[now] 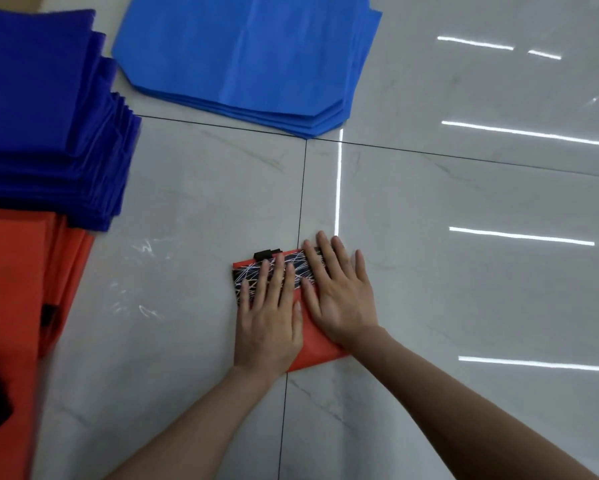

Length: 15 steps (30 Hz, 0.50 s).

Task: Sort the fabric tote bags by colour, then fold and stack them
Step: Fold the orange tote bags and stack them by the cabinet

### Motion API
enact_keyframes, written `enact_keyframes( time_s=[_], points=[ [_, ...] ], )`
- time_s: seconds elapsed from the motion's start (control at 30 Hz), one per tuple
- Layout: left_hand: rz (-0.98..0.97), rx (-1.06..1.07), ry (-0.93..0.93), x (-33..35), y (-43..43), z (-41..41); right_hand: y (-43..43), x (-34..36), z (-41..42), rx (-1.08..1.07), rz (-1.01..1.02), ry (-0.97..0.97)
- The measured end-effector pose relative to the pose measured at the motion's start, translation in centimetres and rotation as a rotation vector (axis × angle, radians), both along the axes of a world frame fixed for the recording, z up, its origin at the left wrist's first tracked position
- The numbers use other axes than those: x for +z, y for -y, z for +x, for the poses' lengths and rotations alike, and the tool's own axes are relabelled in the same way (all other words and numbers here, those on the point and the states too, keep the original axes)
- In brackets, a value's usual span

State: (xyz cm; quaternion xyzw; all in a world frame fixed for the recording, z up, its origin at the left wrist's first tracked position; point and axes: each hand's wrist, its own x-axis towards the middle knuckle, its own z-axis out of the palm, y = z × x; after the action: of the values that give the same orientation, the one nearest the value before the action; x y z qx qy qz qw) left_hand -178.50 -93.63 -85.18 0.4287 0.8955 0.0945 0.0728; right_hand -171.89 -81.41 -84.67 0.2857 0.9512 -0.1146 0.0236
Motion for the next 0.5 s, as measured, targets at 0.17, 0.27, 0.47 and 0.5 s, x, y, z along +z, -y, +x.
enact_keyframes(
  time_s=[0.17,0.27,0.47,0.5],
  points=[
    [-0.037,-0.016,0.011,0.3,-0.1,-0.2,2.1,1.0,0.9,0.005,0.081,0.019],
    [-0.042,0.027,0.016,0.3,0.3,-0.1,4.0,0.2,3.5,-0.005,0.039,-0.008],
    [-0.012,0.138,0.044,-0.2,3.3,2.6,4.0,-0.3,3.6,-0.013,0.030,0.017],
    [-0.010,0.142,0.042,-0.3,3.2,2.6,3.9,-0.3,3.8,-0.004,0.031,0.004]
  ],
)
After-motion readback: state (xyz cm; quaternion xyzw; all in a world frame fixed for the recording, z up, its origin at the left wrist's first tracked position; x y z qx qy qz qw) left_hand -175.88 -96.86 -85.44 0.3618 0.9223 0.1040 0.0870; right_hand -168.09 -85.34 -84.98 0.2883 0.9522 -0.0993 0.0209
